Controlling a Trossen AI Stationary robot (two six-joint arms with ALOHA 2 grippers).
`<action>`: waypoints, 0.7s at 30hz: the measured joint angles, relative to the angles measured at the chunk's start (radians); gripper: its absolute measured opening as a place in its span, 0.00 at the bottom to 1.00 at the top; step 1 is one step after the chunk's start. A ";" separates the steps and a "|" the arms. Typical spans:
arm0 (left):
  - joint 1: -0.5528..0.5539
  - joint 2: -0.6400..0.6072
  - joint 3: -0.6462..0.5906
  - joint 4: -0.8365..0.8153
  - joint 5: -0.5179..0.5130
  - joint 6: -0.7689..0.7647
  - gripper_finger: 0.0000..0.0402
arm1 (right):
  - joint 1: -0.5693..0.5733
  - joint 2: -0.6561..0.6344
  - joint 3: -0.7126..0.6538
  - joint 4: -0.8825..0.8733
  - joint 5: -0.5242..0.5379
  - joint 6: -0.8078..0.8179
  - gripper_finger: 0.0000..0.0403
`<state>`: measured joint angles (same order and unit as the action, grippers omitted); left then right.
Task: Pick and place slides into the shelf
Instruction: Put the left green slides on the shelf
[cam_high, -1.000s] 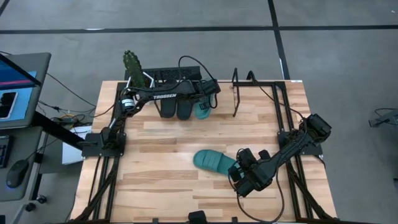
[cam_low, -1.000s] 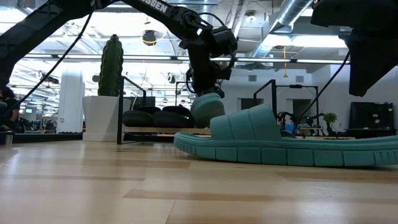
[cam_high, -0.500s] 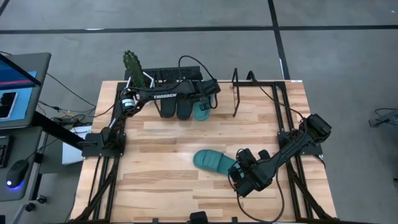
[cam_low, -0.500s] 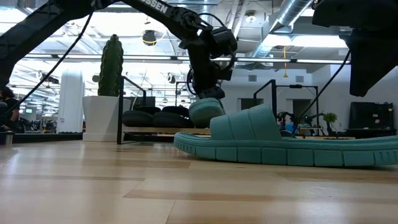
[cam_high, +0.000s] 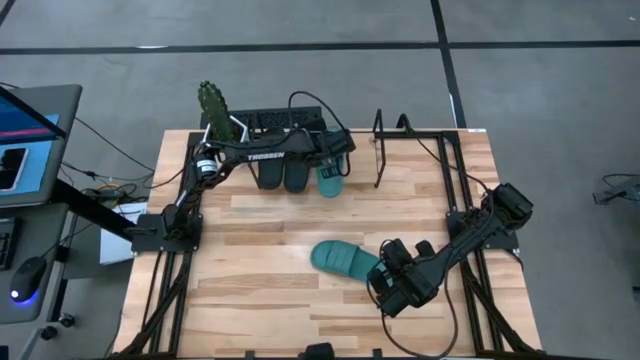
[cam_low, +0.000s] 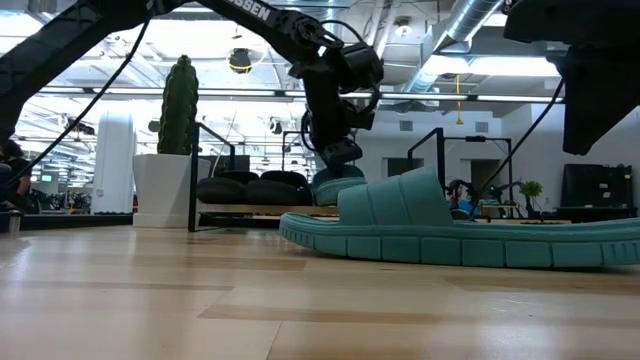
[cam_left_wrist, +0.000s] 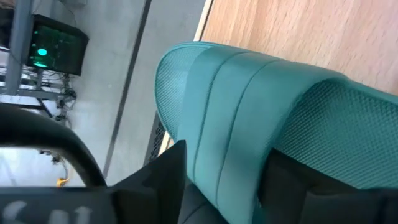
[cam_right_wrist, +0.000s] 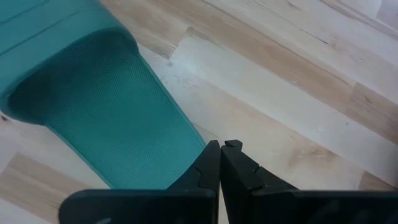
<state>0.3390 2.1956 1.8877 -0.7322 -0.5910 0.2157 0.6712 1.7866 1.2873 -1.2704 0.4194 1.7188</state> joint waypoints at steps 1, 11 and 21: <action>-0.002 0.000 0.000 -0.002 -0.011 0.004 0.42 | 0.003 0.000 0.000 0.000 0.000 0.000 0.00; -0.021 0.000 0.000 -0.044 -0.078 0.037 0.51 | 0.029 0.000 0.000 0.001 0.000 0.017 0.00; -0.027 0.000 0.000 -0.107 -0.142 0.054 0.51 | 0.029 0.000 0.000 0.004 0.000 0.018 0.00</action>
<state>0.3122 2.1956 1.8877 -0.8391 -0.7327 0.2698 0.6998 1.7866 1.2873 -1.2660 0.4194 1.7370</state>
